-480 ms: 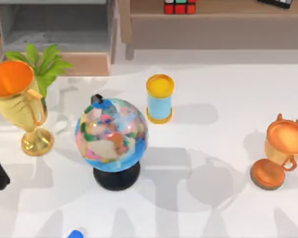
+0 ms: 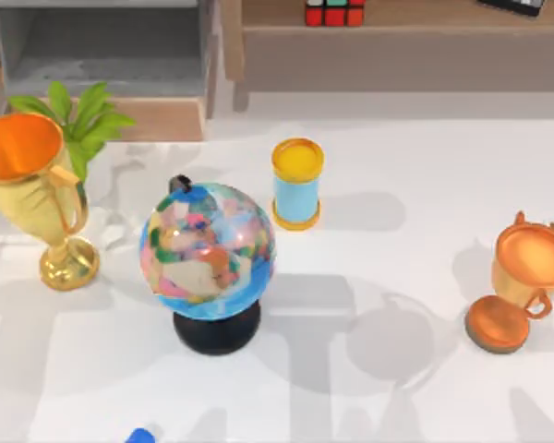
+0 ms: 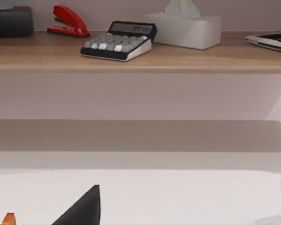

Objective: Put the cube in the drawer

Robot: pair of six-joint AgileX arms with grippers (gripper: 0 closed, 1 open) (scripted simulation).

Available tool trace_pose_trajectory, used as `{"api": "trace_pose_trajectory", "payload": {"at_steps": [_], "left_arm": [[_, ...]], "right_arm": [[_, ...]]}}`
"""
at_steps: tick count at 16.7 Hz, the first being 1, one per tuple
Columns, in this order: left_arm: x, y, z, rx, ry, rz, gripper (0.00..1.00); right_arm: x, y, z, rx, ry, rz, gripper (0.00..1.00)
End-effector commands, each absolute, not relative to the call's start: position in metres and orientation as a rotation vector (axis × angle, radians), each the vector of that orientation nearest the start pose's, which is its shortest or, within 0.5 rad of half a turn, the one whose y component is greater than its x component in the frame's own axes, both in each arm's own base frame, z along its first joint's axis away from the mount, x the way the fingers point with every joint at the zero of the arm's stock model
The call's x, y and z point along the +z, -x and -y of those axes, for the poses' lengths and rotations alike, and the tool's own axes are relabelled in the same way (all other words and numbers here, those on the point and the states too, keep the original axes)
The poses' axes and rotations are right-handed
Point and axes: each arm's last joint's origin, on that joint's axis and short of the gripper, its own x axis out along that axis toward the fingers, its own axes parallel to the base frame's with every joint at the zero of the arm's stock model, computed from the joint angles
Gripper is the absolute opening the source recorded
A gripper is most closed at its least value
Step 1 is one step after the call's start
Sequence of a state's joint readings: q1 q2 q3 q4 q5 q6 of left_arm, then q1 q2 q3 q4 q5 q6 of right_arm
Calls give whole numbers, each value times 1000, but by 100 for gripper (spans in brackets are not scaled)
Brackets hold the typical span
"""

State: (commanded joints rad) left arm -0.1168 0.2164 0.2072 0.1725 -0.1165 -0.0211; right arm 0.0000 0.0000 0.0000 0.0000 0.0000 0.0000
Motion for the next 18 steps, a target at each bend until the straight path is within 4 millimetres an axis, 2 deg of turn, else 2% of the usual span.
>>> {"api": "trace_pose_trajectory", "payload": {"at_steps": [2, 4, 7, 9, 11, 13, 16, 18], "left_arm": [[271, -121, 17, 0, 78, 230, 100], [309, -143, 30, 2, 113, 275, 100], [350, -202, 69, 1, 148, 279, 100], [353, -251, 111, -5, 151, 244, 100], [336, -297, 163, -17, 134, 192, 100], [303, -330, 218, -31, 108, 139, 100], [247, -357, 285, -47, 68, 79, 100], [211, -364, 315, -47, 43, 48, 100]], "right_arm": [[160, -106, 1, 0, 0, 0, 100], [160, -106, 1, 0, 0, 0, 100], [160, -106, 1, 0, 0, 0, 100], [160, -106, 1, 0, 0, 0, 100], [160, -106, 1, 0, 0, 0, 100], [160, -106, 1, 0, 0, 0, 100], [160, -106, 1, 0, 0, 0, 100], [160, -106, 1, 0, 0, 0, 100]]}}
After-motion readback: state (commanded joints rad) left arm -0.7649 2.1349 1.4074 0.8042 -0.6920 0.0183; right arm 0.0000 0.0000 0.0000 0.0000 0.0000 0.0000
